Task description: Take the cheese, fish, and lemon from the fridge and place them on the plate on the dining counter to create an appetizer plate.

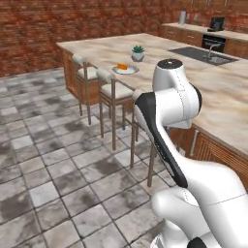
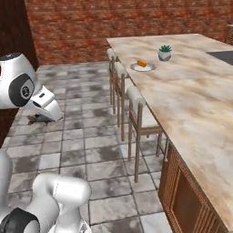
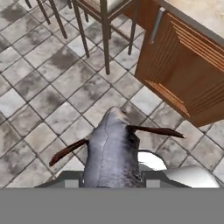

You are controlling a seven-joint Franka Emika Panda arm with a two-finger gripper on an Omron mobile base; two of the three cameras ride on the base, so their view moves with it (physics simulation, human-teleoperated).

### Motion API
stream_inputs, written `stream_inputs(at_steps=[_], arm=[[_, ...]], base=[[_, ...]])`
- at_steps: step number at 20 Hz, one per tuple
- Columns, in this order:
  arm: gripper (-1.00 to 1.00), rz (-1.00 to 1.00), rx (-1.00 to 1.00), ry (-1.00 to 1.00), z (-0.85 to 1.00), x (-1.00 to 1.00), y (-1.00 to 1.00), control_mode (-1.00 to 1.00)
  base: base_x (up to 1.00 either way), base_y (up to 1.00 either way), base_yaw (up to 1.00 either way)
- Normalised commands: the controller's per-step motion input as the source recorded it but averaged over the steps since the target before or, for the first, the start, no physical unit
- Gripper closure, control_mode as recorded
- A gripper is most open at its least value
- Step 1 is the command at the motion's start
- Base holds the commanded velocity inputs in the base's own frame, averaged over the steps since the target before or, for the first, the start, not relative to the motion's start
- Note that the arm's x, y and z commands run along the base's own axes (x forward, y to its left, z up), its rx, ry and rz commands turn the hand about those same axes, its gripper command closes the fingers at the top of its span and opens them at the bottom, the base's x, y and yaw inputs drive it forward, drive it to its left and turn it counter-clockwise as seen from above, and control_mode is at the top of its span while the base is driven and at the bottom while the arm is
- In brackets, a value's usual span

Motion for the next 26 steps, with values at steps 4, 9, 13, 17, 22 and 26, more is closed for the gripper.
stream_inputs(at_steps=[4, 9, 13, 17, 22, 26], arm=[[1.00, 0.00, 0.00, 0.00, 0.00, 0.00, 0.00, 1.00], [1.00, 0.00, 0.00, 0.00, 0.00, 0.00, 0.00, 1.00], [1.00, 0.00, 0.00, 0.00, 0.00, 0.00, 0.00, 1.00], [1.00, 0.00, 0.00, 0.00, 0.00, 0.00, 0.00, 1.00], [1.00, 0.00, 0.00, 0.00, 0.00, 0.00, 0.00, 1.00], [1.00, 0.00, 0.00, 0.00, 0.00, 0.00, 0.00, 1.00]], base=[[0.84, 0.67, -0.60], [0.82, 0.85, -0.59], [0.65, 0.99, -0.54], [0.55, 1.00, -0.50], [0.48, 1.00, -0.48], [0.34, 1.00, -0.39]])
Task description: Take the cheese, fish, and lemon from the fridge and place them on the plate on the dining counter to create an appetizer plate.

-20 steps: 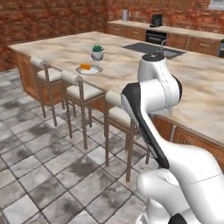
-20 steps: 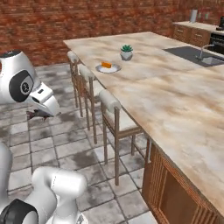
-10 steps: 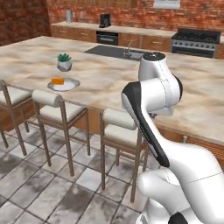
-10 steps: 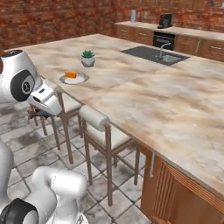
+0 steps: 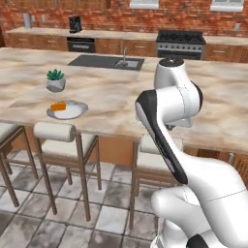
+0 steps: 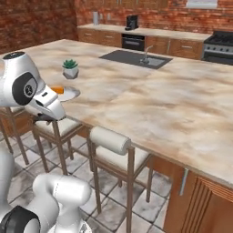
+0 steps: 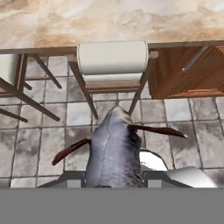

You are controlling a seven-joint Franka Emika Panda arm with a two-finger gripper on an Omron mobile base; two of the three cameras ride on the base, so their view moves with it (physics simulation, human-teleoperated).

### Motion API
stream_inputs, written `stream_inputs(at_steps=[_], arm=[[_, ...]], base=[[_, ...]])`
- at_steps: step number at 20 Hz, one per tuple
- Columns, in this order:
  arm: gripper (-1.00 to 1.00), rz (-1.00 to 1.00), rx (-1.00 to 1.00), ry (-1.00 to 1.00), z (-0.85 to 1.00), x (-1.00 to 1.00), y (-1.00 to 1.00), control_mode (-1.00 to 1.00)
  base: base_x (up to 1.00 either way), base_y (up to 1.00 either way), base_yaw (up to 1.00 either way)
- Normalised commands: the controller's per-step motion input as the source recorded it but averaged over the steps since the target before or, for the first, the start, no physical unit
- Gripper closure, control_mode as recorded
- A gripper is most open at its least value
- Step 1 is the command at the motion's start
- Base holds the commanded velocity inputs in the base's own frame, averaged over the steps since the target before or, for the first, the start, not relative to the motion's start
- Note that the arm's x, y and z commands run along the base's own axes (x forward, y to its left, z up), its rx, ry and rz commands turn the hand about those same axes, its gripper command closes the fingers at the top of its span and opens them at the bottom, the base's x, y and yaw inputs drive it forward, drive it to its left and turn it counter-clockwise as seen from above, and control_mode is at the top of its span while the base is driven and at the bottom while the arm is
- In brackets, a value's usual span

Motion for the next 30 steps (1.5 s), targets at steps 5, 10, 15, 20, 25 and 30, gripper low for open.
stream_inputs(at_steps=[5, 10, 15, 20, 25, 30], arm=[[1.00, 0.00, 0.00, 0.00, 0.00, 0.00, 0.00, 1.00], [1.00, 0.00, 0.00, 0.00, 0.00, 0.00, 0.00, 1.00], [1.00, 0.00, 0.00, 0.00, 0.00, 0.00, 0.00, 1.00], [1.00, 0.00, 0.00, 0.00, 0.00, 0.00, 0.00, 1.00], [1.00, 0.00, 0.00, 0.00, 0.00, 0.00, 0.00, 1.00], [1.00, -0.02, 0.00, -0.01, -0.25, 0.44, 0.00, -1.00]], base=[[0.32, 1.00, -0.29], [0.39, 1.00, -0.20], [0.72, 0.72, -0.16], [0.85, 0.34, -0.11], [0.75, 0.02, -0.08], [0.00, 0.00, 0.00]])
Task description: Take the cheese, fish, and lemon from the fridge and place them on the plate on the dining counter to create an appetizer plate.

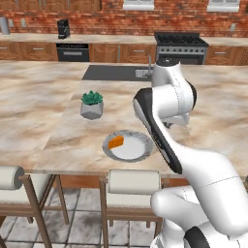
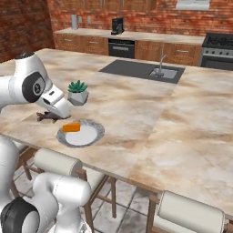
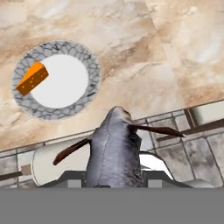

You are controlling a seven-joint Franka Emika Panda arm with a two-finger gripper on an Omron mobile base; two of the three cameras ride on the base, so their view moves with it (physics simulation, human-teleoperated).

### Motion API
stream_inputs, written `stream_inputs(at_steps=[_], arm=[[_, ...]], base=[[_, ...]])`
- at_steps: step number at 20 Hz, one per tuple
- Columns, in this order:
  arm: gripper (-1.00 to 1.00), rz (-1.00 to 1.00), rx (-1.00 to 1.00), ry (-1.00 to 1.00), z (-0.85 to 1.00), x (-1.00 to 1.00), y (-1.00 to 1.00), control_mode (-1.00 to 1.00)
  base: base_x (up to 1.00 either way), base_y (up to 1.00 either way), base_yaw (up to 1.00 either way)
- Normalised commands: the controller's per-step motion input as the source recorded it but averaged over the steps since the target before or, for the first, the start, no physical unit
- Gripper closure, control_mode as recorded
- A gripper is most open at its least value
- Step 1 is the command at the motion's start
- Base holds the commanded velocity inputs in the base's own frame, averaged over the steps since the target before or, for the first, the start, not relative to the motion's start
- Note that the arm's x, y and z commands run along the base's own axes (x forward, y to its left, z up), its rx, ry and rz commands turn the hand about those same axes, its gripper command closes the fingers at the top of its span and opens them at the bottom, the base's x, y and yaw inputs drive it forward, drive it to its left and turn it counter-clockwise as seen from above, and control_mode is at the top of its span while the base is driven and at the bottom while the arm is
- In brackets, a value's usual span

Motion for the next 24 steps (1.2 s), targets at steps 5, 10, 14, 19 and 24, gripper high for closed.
stream_inputs(at_steps=[5, 10, 14, 19, 24], arm=[[1.00, 0.07, 0.00, -0.08, -0.58, 0.47, -0.09, -1.00], [1.00, 0.12, 0.00, -0.04, -0.65, 0.69, -0.24, -1.00], [1.00, 0.10, 0.00, 0.00, -0.65, 0.73, -0.11, -1.00], [1.00, 0.11, 0.01, 0.00, -0.56, 0.77, 0.00, -1.00], [1.00, 0.09, 0.00, 0.00, -0.39, 0.81, 0.00, -1.00]], base=[[0.00, 0.00, 0.00], [0.00, 0.00, 0.00], [0.00, 0.00, 0.00], [0.00, 0.00, 0.00], [0.00, 0.00, 0.00]])
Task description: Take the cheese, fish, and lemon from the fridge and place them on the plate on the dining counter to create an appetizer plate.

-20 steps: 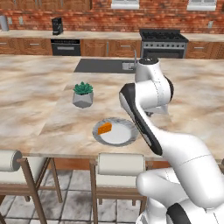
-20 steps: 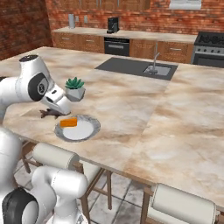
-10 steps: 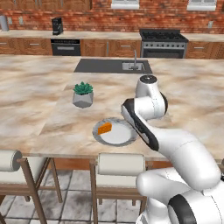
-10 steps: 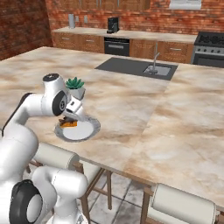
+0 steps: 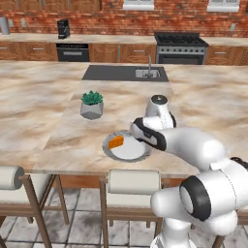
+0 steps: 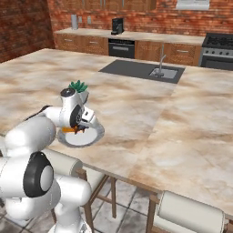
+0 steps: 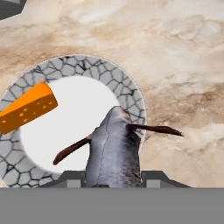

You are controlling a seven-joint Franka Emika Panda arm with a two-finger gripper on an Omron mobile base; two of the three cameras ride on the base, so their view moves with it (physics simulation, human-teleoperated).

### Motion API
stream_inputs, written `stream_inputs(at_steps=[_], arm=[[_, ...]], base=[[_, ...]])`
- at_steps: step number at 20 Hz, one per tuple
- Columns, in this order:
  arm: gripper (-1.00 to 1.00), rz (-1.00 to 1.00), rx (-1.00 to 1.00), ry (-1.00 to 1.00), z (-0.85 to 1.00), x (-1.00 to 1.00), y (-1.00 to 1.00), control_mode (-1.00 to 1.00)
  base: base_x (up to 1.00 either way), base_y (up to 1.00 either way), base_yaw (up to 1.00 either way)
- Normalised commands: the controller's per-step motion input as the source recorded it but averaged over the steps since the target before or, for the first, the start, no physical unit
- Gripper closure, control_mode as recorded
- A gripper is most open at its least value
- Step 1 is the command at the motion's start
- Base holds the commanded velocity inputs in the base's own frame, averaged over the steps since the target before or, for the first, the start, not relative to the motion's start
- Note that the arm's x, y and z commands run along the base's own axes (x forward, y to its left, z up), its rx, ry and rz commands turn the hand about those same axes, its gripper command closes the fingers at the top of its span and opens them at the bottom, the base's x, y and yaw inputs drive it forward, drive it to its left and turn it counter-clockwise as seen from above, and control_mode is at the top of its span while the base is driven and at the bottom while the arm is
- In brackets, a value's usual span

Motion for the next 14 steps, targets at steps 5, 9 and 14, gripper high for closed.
stream_inputs(at_steps=[5, 9, 14], arm=[[1.00, 0.03, 0.00, 0.00, -0.34, 0.94, 0.01, -1.00], [1.00, 0.03, 0.00, 0.00, -0.39, 0.73, 0.07, -1.00], [1.00, 0.01, 0.00, 0.00, -0.40, 0.25, 0.26, -1.00]], base=[[0.00, 0.00, 0.00], [0.00, 0.00, 0.00], [0.00, 0.00, 0.00]])
